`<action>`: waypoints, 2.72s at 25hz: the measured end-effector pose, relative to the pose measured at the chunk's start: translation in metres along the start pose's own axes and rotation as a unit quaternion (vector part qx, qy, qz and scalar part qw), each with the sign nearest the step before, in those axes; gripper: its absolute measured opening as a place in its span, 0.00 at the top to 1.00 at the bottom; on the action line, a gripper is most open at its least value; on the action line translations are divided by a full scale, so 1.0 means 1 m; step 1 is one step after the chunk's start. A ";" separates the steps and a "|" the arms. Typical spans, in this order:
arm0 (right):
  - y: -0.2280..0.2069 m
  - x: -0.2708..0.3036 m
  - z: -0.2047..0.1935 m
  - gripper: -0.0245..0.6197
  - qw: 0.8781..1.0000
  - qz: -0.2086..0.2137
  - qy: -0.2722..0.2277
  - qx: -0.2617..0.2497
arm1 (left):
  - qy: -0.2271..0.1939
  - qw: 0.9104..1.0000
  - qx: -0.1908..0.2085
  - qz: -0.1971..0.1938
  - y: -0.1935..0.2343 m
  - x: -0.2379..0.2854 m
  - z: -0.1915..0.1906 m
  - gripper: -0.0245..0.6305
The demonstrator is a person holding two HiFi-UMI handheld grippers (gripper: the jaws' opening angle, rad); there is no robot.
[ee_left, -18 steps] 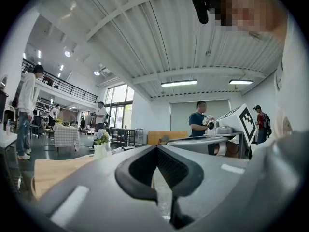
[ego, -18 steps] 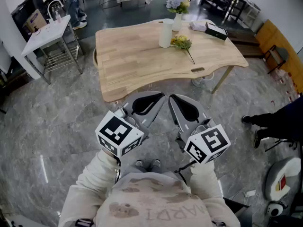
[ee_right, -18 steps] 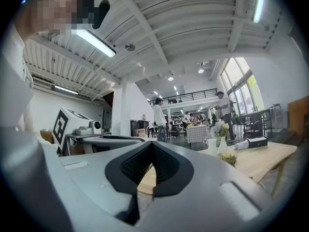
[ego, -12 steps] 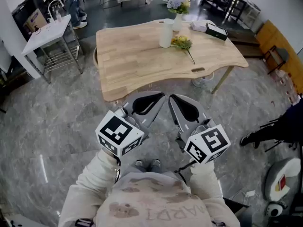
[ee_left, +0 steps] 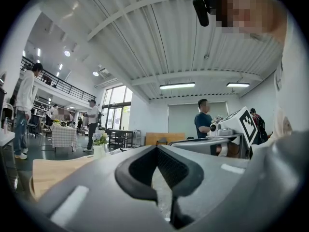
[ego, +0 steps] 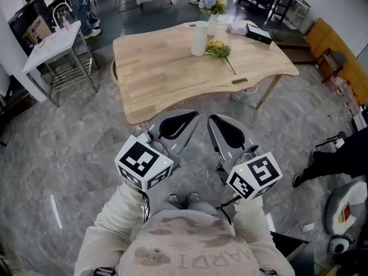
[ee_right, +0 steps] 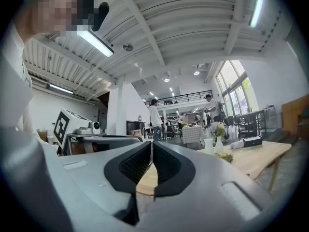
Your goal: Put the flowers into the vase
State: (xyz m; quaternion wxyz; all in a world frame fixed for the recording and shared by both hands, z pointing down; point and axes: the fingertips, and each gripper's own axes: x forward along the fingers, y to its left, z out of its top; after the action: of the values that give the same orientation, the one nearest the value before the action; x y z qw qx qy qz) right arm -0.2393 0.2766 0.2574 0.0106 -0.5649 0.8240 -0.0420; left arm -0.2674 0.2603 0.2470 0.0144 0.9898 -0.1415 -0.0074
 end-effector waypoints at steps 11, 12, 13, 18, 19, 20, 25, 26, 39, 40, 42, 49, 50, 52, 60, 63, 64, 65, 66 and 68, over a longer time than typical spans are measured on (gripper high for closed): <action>-0.056 -0.009 -0.014 0.87 0.998 -0.060 -0.010 -0.002 | 0.019 0.999 -0.015 -0.048 0.006 0.045 -0.032 0.96; -0.067 -0.007 -0.015 0.87 0.998 -0.061 -0.012 0.000 | 0.023 0.998 -0.013 -0.049 0.009 0.055 -0.034 0.96; -0.079 -0.004 -0.016 0.87 0.998 -0.060 -0.013 0.001 | 0.024 0.998 -0.010 -0.049 0.012 0.067 -0.036 0.96; -0.154 0.010 -0.011 0.88 0.999 -0.049 -0.012 -0.003 | 0.016 0.999 -0.007 -0.035 0.031 0.141 -0.035 0.96; -0.171 0.014 -0.009 0.88 0.999 -0.045 -0.011 -0.007 | 0.015 0.999 -0.008 -0.031 0.036 0.159 -0.035 0.96; -0.187 0.018 -0.007 0.88 0.999 -0.039 -0.011 -0.012 | 0.014 0.999 -0.008 -0.027 0.042 0.177 -0.035 0.96; -0.262 0.033 0.007 0.88 1.000 -0.015 -0.015 -0.019 | 0.008 1.000 -0.006 -0.011 0.060 0.255 -0.030 0.96; -0.274 0.035 0.009 0.88 1.000 -0.011 -0.014 -0.018 | 0.007 1.000 -0.003 -0.007 0.062 0.266 -0.029 0.96; -0.379 0.080 -0.013 0.88 1.000 -0.011 0.005 0.016 | 0.041 0.999 -0.027 0.007 0.119 0.358 -0.058 0.93; -0.386 0.086 -0.014 0.88 1.000 -0.015 0.007 0.017 | 0.041 0.999 -0.030 0.006 0.127 0.365 -0.059 0.93; -0.402 0.099 -0.013 0.88 0.999 -0.021 0.011 0.021 | 0.043 0.998 -0.035 0.004 0.144 0.379 -0.062 0.93; -0.467 0.167 -0.004 0.88 0.999 -0.039 0.023 0.018 | 0.086 0.994 -0.062 -0.016 0.213 0.438 -0.103 0.89; -0.475 0.177 -0.002 0.88 0.999 -0.040 0.023 0.018 | 0.094 0.993 -0.070 -0.021 0.221 0.445 -0.111 0.89; -0.489 0.197 0.001 0.88 0.999 -0.044 0.025 0.018 | 0.114 0.989 -0.086 -0.029 0.238 0.458 -0.129 0.88; -0.529 0.251 0.005 0.88 0.997 -0.069 0.030 0.017 | 0.220 0.959 -0.180 -0.022 0.301 0.495 -0.226 0.81; -0.541 0.260 -0.003 0.88 0.996 -0.073 0.040 0.017 | 0.251 0.943 -0.217 -0.003 0.314 0.506 -0.262 0.79; -0.545 0.263 -0.006 0.88 0.996 -0.073 0.042 0.016 | 0.257 0.940 -0.223 0.004 0.319 0.510 -0.271 0.79; -0.548 0.266 -0.008 0.88 0.996 -0.073 0.043 0.015 | 0.263 0.938 -0.225 0.010 0.323 0.514 -0.279 0.78; -0.552 0.268 -0.010 0.88 0.996 -0.073 0.045 0.016 | 0.270 0.936 -0.224 0.015 0.327 0.518 -0.285 0.77; -0.559 0.270 -0.012 0.88 0.996 -0.071 0.047 0.020 | 0.285 0.932 -0.222 0.025 0.330 0.526 -0.297 0.76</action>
State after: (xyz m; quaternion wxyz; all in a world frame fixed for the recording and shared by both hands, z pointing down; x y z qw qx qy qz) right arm 0.1821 -0.1745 0.3229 -0.0197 -0.6189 0.7805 -0.0860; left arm 0.1501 -0.1962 0.5481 0.2736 0.9181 -0.1511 0.2437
